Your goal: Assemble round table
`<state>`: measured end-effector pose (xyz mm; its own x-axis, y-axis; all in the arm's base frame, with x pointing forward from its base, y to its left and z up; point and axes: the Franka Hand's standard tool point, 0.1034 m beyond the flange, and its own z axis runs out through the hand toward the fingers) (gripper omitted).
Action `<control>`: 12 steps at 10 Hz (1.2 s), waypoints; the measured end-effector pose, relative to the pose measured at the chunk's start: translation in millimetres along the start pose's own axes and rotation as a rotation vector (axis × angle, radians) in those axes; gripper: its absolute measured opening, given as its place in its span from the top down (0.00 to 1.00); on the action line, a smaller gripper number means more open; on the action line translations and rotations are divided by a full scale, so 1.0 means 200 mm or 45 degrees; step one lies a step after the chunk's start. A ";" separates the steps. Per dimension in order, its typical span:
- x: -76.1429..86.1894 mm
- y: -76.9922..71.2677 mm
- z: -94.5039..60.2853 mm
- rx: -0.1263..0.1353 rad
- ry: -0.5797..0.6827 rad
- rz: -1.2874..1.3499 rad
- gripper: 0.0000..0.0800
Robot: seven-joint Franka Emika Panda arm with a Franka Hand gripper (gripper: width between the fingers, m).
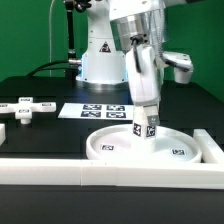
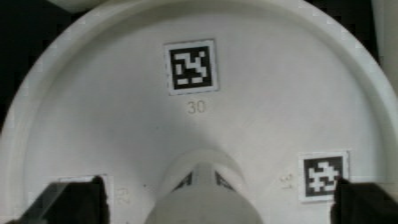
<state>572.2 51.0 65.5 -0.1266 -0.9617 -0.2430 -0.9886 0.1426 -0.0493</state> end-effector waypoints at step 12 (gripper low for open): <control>0.00 0.03 0.00 -0.137 0.047 -1.493 0.19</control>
Offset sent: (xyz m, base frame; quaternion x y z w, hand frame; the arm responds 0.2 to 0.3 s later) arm 0.0000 0.0000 0.0000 0.0000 0.0000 -0.1296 0.9916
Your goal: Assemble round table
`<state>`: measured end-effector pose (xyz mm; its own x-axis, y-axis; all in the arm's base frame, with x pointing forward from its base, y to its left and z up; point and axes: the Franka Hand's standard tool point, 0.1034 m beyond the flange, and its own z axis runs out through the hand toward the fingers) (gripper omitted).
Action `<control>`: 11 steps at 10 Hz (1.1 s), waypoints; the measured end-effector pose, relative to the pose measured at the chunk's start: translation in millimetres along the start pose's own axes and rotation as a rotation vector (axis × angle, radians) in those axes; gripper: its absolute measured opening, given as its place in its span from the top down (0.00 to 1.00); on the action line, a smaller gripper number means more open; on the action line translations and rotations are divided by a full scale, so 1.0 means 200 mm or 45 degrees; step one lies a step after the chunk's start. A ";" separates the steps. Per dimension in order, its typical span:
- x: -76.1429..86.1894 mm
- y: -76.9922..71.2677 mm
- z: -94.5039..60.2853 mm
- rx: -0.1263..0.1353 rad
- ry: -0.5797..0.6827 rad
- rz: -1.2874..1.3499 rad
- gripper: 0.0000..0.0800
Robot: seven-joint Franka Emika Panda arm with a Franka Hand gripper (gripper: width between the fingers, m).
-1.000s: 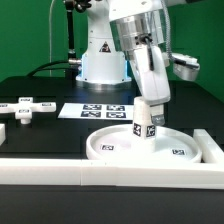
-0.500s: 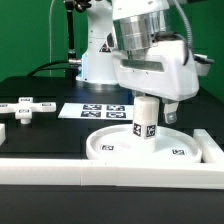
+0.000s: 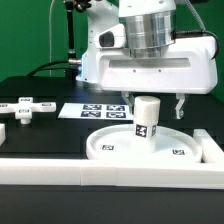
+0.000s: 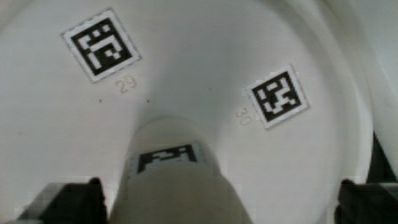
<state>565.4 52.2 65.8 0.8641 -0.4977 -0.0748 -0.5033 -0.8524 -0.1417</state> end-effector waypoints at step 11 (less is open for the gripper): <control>0.04 0.00 -0.01 -0.078 0.032 -1.177 0.19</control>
Offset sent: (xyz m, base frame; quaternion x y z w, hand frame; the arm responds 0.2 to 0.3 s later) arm 0.0137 -0.0054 0.0037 -0.0340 0.0422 -0.3577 0.9322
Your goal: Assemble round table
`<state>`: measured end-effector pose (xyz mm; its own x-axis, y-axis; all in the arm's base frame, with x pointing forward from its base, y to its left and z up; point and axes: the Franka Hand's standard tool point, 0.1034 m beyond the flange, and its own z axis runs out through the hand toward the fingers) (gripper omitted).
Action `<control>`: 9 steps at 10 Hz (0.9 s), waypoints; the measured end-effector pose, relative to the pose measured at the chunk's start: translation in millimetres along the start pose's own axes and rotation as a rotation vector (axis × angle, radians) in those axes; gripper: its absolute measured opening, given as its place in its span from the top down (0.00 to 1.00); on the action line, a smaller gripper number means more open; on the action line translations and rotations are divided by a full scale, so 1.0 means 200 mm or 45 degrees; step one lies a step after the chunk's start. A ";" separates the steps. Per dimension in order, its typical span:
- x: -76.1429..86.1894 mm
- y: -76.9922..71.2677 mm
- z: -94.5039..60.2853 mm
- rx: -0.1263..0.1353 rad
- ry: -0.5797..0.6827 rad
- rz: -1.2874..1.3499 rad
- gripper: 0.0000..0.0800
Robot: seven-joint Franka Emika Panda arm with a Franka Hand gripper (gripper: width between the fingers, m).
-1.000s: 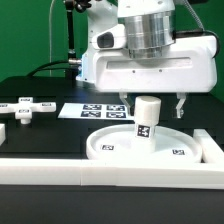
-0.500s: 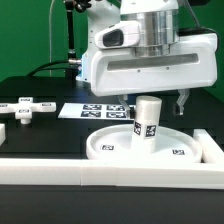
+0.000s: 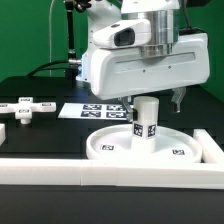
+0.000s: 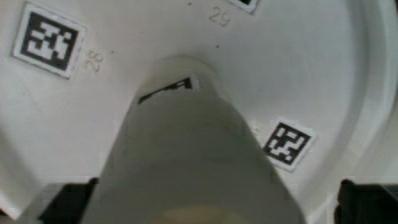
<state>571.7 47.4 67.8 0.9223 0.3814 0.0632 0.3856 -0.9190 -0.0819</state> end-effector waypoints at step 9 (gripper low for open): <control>0.00 -0.04 0.02 -0.091 -0.113 -1.039 0.19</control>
Offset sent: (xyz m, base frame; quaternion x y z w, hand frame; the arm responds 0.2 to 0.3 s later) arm 0.0025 0.0092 0.0039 -0.0233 -0.0215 -0.2995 0.9536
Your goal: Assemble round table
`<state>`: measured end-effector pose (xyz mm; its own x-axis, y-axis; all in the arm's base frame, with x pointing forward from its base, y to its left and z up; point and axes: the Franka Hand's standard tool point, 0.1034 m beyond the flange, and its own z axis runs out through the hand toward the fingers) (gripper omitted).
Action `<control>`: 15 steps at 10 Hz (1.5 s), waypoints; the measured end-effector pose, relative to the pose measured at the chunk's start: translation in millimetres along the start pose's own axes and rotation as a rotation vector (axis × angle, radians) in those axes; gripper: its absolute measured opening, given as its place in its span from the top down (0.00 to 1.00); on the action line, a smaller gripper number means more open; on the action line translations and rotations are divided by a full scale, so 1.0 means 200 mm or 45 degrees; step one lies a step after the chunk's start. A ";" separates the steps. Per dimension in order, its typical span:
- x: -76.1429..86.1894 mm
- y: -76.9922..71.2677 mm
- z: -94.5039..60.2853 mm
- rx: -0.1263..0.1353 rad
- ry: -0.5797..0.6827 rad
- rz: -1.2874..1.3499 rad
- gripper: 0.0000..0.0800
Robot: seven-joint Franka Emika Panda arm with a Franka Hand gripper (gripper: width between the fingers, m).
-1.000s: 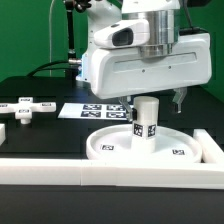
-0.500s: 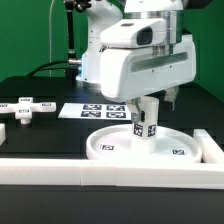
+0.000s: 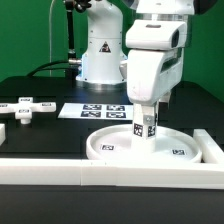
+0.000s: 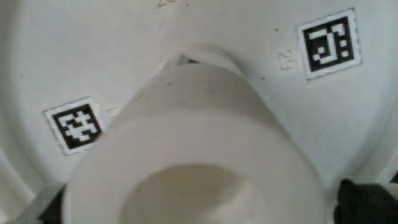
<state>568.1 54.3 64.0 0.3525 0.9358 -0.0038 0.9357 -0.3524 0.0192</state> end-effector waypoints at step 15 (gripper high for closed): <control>-0.08 0.02 0.01 0.029 -0.050 -0.358 0.49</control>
Offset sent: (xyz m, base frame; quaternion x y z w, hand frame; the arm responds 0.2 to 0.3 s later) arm 0.0003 -0.0028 0.0013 0.0017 -0.0027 -0.1316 0.9913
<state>567.1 37.5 61.6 0.0789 0.9959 -0.0449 0.9968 -0.0794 -0.0104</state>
